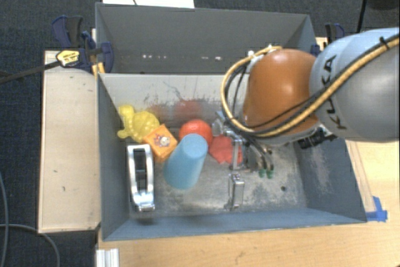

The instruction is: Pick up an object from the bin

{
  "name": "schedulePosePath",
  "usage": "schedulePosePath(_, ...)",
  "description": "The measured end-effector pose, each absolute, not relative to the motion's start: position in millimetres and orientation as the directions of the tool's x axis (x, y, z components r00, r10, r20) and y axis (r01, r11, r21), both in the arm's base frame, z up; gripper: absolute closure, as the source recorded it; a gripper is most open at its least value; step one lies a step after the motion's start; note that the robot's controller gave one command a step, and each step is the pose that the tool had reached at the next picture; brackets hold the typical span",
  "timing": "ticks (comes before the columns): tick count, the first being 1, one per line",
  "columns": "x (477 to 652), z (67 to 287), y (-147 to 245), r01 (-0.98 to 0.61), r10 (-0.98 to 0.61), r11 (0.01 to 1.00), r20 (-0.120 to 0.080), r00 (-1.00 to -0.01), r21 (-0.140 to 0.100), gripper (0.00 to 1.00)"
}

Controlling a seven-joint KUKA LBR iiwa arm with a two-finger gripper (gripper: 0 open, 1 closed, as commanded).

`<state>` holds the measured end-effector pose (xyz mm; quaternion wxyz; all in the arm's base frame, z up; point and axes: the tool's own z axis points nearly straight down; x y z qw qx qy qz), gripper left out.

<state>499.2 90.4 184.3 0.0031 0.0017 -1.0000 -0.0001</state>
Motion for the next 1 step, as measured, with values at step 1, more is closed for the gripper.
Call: schedulePosePath(1,500.8,188.7,89.8,0.0,0.0,1.0,-0.002,-1.0,0.001,0.0)
